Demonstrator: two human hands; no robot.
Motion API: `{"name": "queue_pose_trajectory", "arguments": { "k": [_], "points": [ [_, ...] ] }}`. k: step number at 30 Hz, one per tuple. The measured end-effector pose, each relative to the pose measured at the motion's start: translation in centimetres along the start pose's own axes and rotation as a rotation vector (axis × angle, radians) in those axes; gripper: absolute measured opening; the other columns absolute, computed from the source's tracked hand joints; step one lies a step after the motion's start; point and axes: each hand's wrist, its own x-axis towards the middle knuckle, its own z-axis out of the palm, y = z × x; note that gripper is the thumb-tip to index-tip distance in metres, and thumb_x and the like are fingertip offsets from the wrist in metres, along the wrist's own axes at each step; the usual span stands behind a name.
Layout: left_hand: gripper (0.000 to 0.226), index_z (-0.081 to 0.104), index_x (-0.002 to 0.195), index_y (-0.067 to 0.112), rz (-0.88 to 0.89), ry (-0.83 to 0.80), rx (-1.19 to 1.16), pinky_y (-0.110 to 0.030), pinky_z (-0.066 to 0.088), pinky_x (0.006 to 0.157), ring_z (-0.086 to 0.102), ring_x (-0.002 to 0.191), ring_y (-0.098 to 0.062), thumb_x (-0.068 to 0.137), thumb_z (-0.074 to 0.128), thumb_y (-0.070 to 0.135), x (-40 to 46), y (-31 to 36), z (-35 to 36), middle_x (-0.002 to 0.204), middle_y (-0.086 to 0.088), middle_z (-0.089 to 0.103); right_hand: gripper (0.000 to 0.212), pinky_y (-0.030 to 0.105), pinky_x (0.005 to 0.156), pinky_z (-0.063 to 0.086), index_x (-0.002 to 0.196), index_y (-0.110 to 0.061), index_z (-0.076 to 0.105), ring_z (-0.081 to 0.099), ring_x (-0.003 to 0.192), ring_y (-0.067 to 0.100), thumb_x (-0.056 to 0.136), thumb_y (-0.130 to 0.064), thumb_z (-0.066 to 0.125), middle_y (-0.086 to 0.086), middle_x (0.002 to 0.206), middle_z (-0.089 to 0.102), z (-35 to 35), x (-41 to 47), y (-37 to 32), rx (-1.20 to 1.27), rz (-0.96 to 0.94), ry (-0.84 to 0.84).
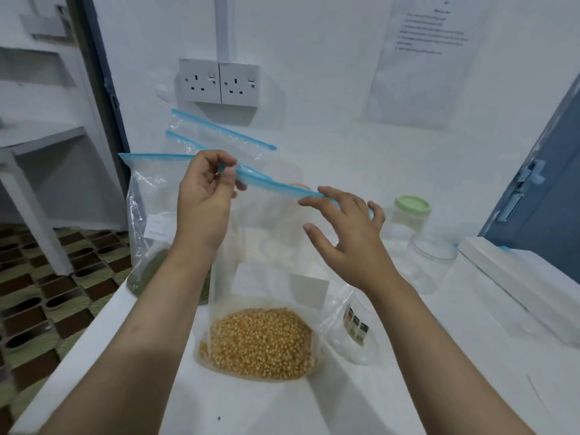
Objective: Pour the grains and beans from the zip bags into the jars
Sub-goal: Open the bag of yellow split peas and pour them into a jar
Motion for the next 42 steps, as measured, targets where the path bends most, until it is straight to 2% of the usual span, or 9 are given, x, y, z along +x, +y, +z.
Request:
{"name": "queue_pose_trajectory", "arguments": {
  "k": [4,8,12,16,21,27,33,39,42],
  "points": [
    [0.023,0.058,0.098,0.026,-0.005,0.055,-0.010,-0.019,0.046,0.077,0.061,0.081,-0.004,0.100,0.052,0.004,-1.0,-0.4,-0.5,0.097,0.017,0.064,0.032,0.046,0.114,0.005,0.112,-0.037,0.066,0.050,0.115,0.016,0.093,-0.045,0.042,-0.016,0.110,0.046,0.2,0.1,0.2,-0.031,-0.031,0.052],
    [0.044,0.058,0.115,0.041,0.013,0.083,0.141,-0.024,0.043,0.098,0.055,0.116,-0.006,0.096,0.052,0.002,-5.2,-1.9,-1.6,0.127,0.007,0.057,0.033,0.048,0.114,0.015,0.115,-0.029,0.066,0.048,0.104,0.005,0.091,-0.041,0.046,-0.012,0.106,0.040,0.0,0.2,-0.5,0.021,-0.058,0.097],
    [0.051,0.044,0.130,0.053,-0.080,0.047,0.323,-0.032,0.032,0.115,0.039,0.137,-0.001,0.100,0.053,0.012,-10.7,-4.9,-2.8,0.143,0.013,0.044,0.035,0.031,0.097,0.019,0.120,-0.026,0.064,0.047,0.098,0.009,0.089,-0.037,0.056,-0.010,0.110,0.038,-0.1,-0.5,-1.7,-0.005,-0.052,0.147],
    [0.048,0.042,0.132,0.058,-0.260,-0.055,0.209,-0.020,0.039,0.098,0.052,0.119,0.003,0.101,0.052,0.023,-13.1,-6.3,-2.5,0.128,0.019,0.053,0.043,0.026,0.086,0.016,0.127,-0.024,0.063,0.046,0.100,0.014,0.086,-0.037,0.059,-0.005,0.112,0.042,0.0,-1.1,-2.4,-0.016,-0.024,0.163],
    [0.049,0.054,0.127,0.041,-0.267,0.005,0.136,-0.020,0.041,0.094,0.053,0.104,0.000,0.100,0.049,0.001,-10.5,-5.9,-3.5,0.115,0.002,0.054,0.048,0.030,0.084,0.017,0.135,-0.027,0.059,0.043,0.100,0.021,0.088,-0.034,0.060,0.000,0.109,0.040,-0.4,-0.9,-3.5,-0.022,-0.031,0.178],
    [0.058,0.051,0.128,0.043,-0.013,-0.027,0.287,-0.009,0.038,0.090,0.048,0.102,0.004,0.099,0.045,-0.007,-5.8,-3.1,-4.9,0.105,0.014,0.045,0.038,0.033,0.088,0.020,0.127,-0.045,0.062,0.037,0.098,0.012,0.091,-0.034,0.058,-0.004,0.101,0.034,-2.0,-0.1,-4.7,0.013,-0.037,0.228],
    [0.055,0.051,0.125,0.047,0.169,-0.194,0.534,-0.009,0.030,0.099,0.046,0.115,-0.010,0.099,0.047,-0.002,-3.0,-1.3,-7.7,0.108,0.024,0.048,0.056,0.040,0.095,0.041,0.147,-0.043,0.039,0.047,0.084,-0.008,0.096,-0.025,0.054,-0.017,0.080,0.041,-0.2,-1.0,-4.5,0.212,0.092,-0.049],
    [0.045,0.052,0.126,0.045,0.111,-0.210,0.536,0.002,0.030,0.085,0.046,0.117,-0.013,0.099,0.054,0.008,-3.7,-2.2,-8.8,0.110,0.022,0.051,0.062,0.033,0.105,0.021,0.148,-0.038,0.042,0.048,0.116,0.008,0.086,-0.042,0.044,-0.009,0.126,0.045,1.4,-1.2,-5.4,0.128,0.150,-0.054],
    [0.042,0.054,0.127,0.041,0.124,-0.230,0.532,-0.004,0.031,0.091,0.047,0.114,-0.012,0.096,0.060,0.012,-3.9,-2.3,-8.6,0.107,0.021,0.053,0.051,0.043,0.111,0.034,0.131,-0.041,0.059,0.054,0.099,0.001,0.081,-0.042,0.054,-0.011,0.121,0.046,1.4,0.2,-6.3,0.308,0.211,0.029]
  ]
}}
